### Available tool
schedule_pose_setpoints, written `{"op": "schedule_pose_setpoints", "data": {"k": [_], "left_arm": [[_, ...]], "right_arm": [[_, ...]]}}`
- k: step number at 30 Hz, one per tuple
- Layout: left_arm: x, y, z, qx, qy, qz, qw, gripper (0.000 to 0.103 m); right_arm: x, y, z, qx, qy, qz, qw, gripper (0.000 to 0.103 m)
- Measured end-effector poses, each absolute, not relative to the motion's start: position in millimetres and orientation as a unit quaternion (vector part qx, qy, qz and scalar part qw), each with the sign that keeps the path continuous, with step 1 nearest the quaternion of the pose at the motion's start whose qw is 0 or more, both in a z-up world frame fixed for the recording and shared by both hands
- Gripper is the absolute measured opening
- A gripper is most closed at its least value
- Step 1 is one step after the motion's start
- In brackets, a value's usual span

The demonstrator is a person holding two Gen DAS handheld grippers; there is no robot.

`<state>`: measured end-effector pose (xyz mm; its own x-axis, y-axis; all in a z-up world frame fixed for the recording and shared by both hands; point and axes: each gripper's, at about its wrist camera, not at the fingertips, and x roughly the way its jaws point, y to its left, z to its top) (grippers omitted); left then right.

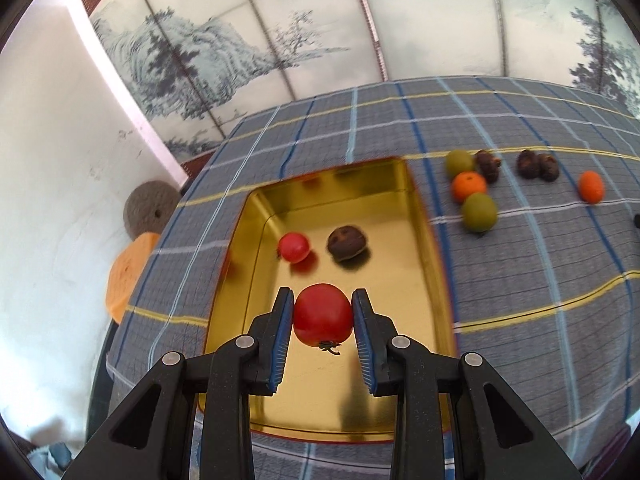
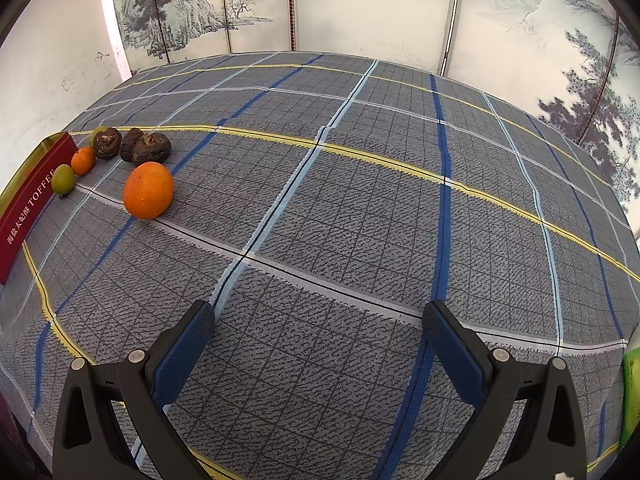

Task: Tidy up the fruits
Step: 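Carry the tomato into the tin and open the left gripper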

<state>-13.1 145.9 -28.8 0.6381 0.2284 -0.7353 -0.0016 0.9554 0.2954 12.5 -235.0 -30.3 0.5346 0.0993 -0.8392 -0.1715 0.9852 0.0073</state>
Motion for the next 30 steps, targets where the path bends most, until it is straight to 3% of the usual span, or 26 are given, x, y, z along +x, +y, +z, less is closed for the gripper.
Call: {"op": "schedule_pose_setpoints", "data": {"k": [23, 30], "left_arm": [[11.3, 209.6, -75.6, 0.078, 0.463, 0.105, 0.877, 0.031], [11.0, 237.6, -75.7, -0.001, 0.466, 0.074, 0.882, 0.031]], "right_arm": [[12.8, -234.6, -30.7, -0.037, 0.476, 0.077, 0.875, 0.103], [13.0, -235.0, -30.5, -0.037, 0.476, 0.077, 0.875, 0.103]]}}
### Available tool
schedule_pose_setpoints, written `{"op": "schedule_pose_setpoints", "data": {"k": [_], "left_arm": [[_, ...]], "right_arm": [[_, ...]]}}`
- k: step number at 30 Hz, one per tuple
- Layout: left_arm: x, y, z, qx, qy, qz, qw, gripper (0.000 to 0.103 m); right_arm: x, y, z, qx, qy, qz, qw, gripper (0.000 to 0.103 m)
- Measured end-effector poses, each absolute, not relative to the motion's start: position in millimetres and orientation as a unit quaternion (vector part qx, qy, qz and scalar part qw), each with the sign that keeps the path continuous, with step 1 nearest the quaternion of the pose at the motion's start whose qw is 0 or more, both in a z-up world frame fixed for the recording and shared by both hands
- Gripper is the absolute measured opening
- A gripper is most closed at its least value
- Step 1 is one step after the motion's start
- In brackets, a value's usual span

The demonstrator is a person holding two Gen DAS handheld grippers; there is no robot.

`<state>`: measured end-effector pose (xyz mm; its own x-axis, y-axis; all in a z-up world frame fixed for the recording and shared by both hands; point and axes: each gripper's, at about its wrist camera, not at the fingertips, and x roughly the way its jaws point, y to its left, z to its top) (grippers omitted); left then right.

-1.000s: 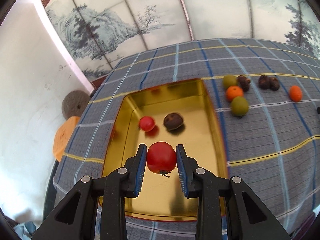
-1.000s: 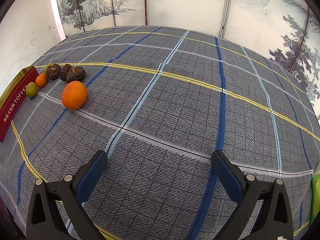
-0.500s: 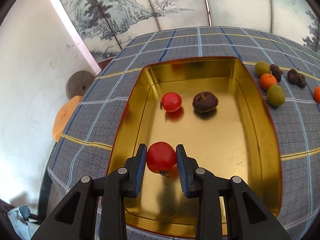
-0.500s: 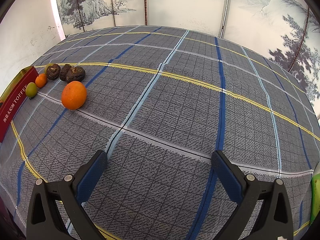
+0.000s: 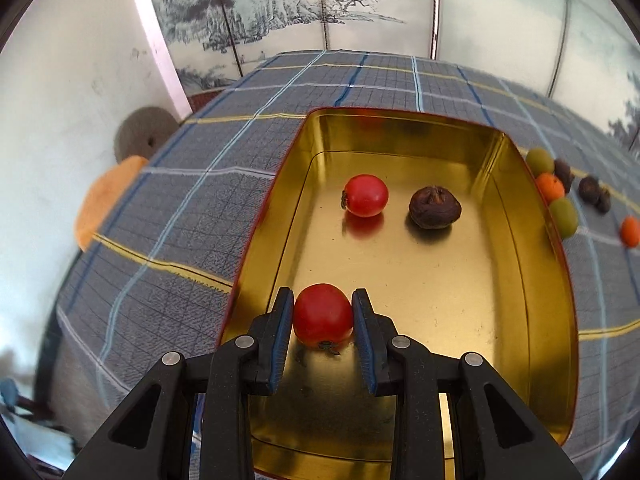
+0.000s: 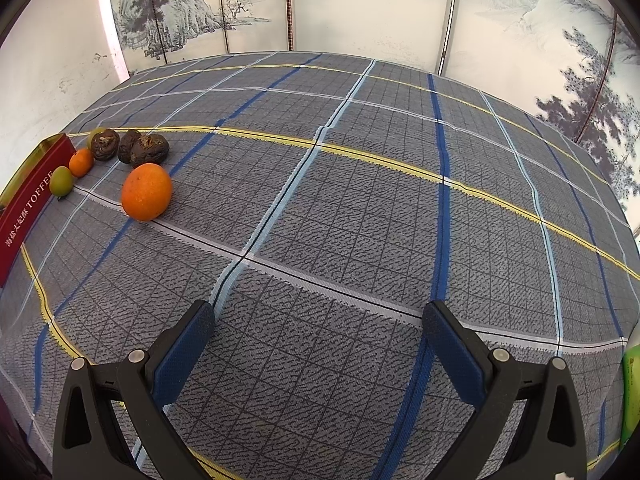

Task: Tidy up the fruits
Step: 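Carry the tomato into the tin and open the left gripper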

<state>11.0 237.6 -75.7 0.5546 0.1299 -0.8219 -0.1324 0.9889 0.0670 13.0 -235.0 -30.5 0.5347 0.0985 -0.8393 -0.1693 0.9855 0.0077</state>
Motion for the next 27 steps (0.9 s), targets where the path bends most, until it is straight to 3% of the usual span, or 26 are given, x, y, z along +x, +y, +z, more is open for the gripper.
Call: {"op": "schedule_pose_setpoints", "data": {"k": [27], "left_arm": [[41.1, 233.8, -73.6, 0.016, 0.449, 0.042, 0.892, 0.033]], "right_arm": [[12.5, -233.9, -29.2, -0.043, 0.472, 0.070, 0.878, 0.103]]}}
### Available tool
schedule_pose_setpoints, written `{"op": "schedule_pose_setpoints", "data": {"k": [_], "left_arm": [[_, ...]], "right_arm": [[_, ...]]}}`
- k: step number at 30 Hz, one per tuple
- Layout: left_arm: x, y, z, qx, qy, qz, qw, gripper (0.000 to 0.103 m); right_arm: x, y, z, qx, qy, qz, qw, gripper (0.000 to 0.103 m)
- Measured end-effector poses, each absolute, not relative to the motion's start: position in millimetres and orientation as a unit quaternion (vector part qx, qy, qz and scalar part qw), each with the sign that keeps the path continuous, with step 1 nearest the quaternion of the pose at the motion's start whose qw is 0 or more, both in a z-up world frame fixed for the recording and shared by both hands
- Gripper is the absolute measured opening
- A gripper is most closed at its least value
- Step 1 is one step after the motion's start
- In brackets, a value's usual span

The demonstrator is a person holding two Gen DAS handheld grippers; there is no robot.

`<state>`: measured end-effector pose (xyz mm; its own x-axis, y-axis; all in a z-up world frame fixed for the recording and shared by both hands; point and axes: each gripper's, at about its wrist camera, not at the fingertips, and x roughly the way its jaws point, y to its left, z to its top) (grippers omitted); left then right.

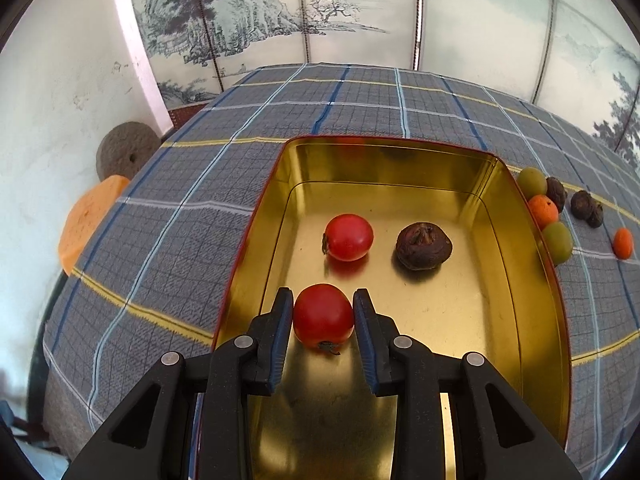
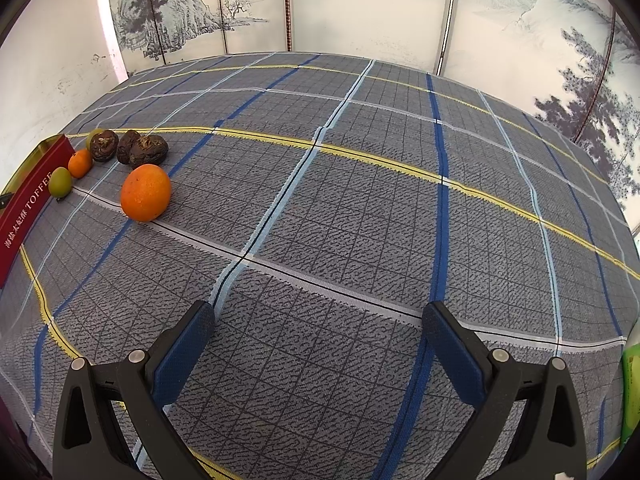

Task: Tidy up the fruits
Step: 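Carry the tomato into the tin and open the left gripper, then grasp the green lime with the right gripper, then carry the lime into the tin and open the right gripper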

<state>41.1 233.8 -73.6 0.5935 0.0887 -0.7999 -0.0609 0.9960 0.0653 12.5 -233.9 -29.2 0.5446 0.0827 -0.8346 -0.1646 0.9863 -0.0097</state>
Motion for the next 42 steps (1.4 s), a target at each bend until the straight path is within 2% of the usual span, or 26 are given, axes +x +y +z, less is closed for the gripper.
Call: {"op": "schedule_pose_setpoints", "data": {"k": [3, 7, 11, 14, 18, 20, 23, 26, 28, 29, 30, 31, 36, 42], "left_arm": [[43.1, 230.5, -76.0, 0.020, 0.454, 0.034, 0.890, 0.036], [40.3, 227.0, -71.1, 0.027, 0.438, 0.030, 0.898, 0.057], [33.2, 228.9, -60.8, 0.011, 0.418, 0.027, 0.908, 0.060], [27.2, 230.2, -55.7, -0.001, 0.417, 0.023, 0.908, 0.061], [9.9, 230.5, -41.0, -0.005, 0.402, 0.023, 0.916, 0.062], [-2.7, 231.0, -32.2, -0.002, 0.388, 0.033, 0.921, 0.069], [-20.9, 234.9, -22.9, -0.015, 0.374, 0.037, 0.927, 0.071], [-38.4, 239.4, -17.4, -0.029, 0.363, 0.045, 0.930, 0.072], [-47.3, 242.4, -16.9, -0.037, 0.361, 0.054, 0.930, 0.073], [-51.9, 244.4, -17.5, -0.044, 0.362, 0.059, 0.929, 0.073], [-56.2, 246.8, -18.6, -0.051, 0.363, 0.065, 0.928, 0.074], [-60.7, 248.1, -18.9, -0.056, 0.366, 0.070, 0.926, 0.074], [-78.7, 256.5, -25.0, -0.068, 0.374, 0.088, 0.921, 0.074], [-92.2, 259.5, -30.1, -0.079, 0.382, 0.093, 0.916, 0.074]], "right_arm": [[3.7, -222.9, -9.6, -0.037, 0.427, 0.087, 0.899, 0.103], [1.4, -171.1, 27.9, -0.029, 0.387, 0.211, 0.897, 0.103], [13.0, -89.2, 36.8, -0.054, 0.399, 0.325, 0.856, 0.102], [32.5, -45.1, 25.2, -0.040, 0.423, 0.343, 0.838, 0.101], [62.3, -11.2, 4.0, 0.012, 0.461, 0.338, 0.820, 0.083], [71.6, -0.1, -2.8, 0.018, 0.469, 0.326, 0.821, 0.081], [81.2, 17.8, -15.2, 0.016, 0.486, 0.303, 0.820, 0.074], [87.4, 26.5, -22.8, 0.023, 0.494, 0.291, 0.819, 0.071], [89.6, 31.3, -27.1, 0.023, 0.498, 0.282, 0.820, 0.062], [90.9, 33.1, -27.5, 0.018, 0.499, 0.274, 0.822, 0.054], [91.5, 33.8, -27.0, 0.018, 0.499, 0.272, 0.823, 0.041], [91.7, 33.9, -27.3, 0.029, 0.504, 0.283, 0.816, 0.034], [72.3, 29.5, -20.4, 0.031, 0.503, 0.291, 0.813, 0.033], [32.2, 47.4, 28.2, 0.020, 0.456, 0.361, 0.813, 0.033]]}}
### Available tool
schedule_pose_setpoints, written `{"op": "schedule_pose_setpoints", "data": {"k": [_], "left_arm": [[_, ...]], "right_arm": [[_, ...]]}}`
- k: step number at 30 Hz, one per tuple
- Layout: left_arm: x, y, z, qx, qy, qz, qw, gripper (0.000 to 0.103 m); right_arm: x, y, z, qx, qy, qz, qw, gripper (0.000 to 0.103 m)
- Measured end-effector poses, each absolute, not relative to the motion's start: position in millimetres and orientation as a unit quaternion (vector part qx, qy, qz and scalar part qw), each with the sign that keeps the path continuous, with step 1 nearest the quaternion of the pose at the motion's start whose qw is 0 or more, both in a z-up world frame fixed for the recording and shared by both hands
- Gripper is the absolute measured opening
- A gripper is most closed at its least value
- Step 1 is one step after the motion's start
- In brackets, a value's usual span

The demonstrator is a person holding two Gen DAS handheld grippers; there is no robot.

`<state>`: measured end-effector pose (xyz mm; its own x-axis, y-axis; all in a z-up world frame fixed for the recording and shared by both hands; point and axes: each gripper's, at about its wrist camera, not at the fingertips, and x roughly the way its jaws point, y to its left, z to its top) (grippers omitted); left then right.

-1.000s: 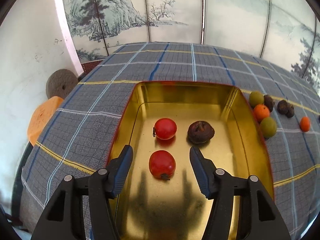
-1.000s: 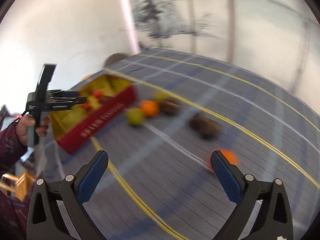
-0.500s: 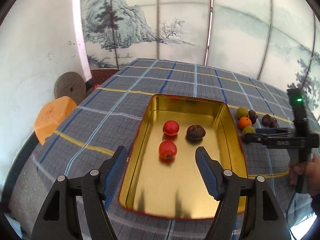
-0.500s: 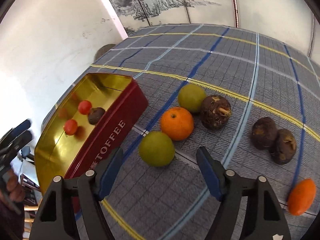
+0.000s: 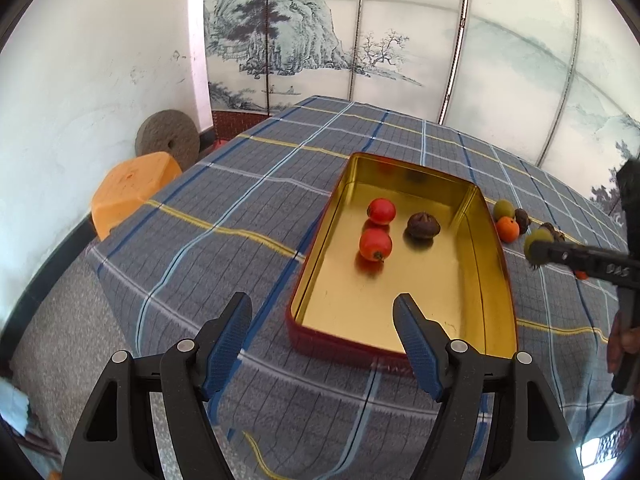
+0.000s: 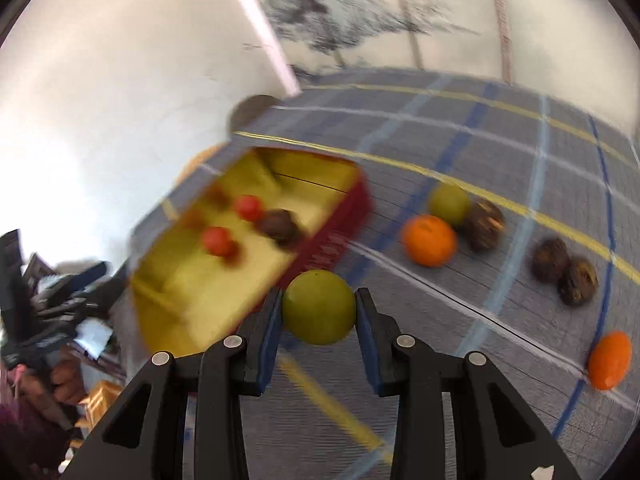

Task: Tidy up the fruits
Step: 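Carry the lime into the tin and open the right gripper, then grasp the orange with the left gripper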

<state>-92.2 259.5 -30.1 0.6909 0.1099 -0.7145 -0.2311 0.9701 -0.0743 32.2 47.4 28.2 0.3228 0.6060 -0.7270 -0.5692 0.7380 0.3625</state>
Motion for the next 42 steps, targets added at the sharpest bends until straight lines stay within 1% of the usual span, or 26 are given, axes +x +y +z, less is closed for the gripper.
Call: {"op": "schedule_pose_setpoints", "data": {"k": [5, 10, 19, 26, 28, 30, 34, 36, 39, 42], "left_arm": [[-99.0, 254.4, -26.4, -0.061, 0.380, 0.107, 0.917, 0.074], [-104.5, 251.9, -23.9, -0.038, 0.378, 0.122, 0.917, 0.074], [-107.3, 249.9, -28.3, -0.024, 0.379, 0.128, 0.916, 0.074], [-107.8, 243.3, -29.5, -0.005, 0.381, 0.129, 0.916, 0.074], [-108.0, 240.1, -29.4, 0.003, 0.382, 0.127, 0.915, 0.074], [-108.4, 236.8, -29.2, 0.009, 0.382, 0.123, 0.916, 0.074], [-106.8, 229.1, -29.0, 0.019, 0.388, 0.112, 0.915, 0.074], [-107.3, 225.7, -28.3, 0.022, 0.388, 0.105, 0.915, 0.074], [-107.7, 217.8, -26.4, 0.031, 0.388, 0.098, 0.916, 0.074], [-109.8, 205.5, -23.1, 0.046, 0.386, 0.084, 0.917, 0.074]], "right_arm": [[22.7, 93.6, 48.7, -0.013, 0.441, 0.406, 0.800, 0.033], [29.9, 124.1, 35.3, -0.026, 0.458, 0.414, 0.786, 0.033], [40.8, 148.4, 9.8, -0.039, 0.485, 0.402, 0.775, 0.033], [51.9, 162.3, 6.2, -0.031, 0.488, 0.404, 0.773, 0.036], [54.9, 159.3, 13.6, -0.012, 0.478, 0.407, 0.778, 0.041], [53.0, 149.0, 28.8, 0.012, 0.454, 0.415, 0.788, 0.061], [37.7, 115.4, 63.8, 0.032, 0.397, 0.419, 0.816, 0.071], [25.4, 90.9, 76.6, 0.025, 0.373, 0.402, 0.836, 0.081], [2.1, 44.8, 81.8, 0.003, 0.348, 0.362, 0.865, 0.087], [-15.2, -11.6, 71.1, -0.025, 0.350, 0.293, 0.889, 0.090]]}}
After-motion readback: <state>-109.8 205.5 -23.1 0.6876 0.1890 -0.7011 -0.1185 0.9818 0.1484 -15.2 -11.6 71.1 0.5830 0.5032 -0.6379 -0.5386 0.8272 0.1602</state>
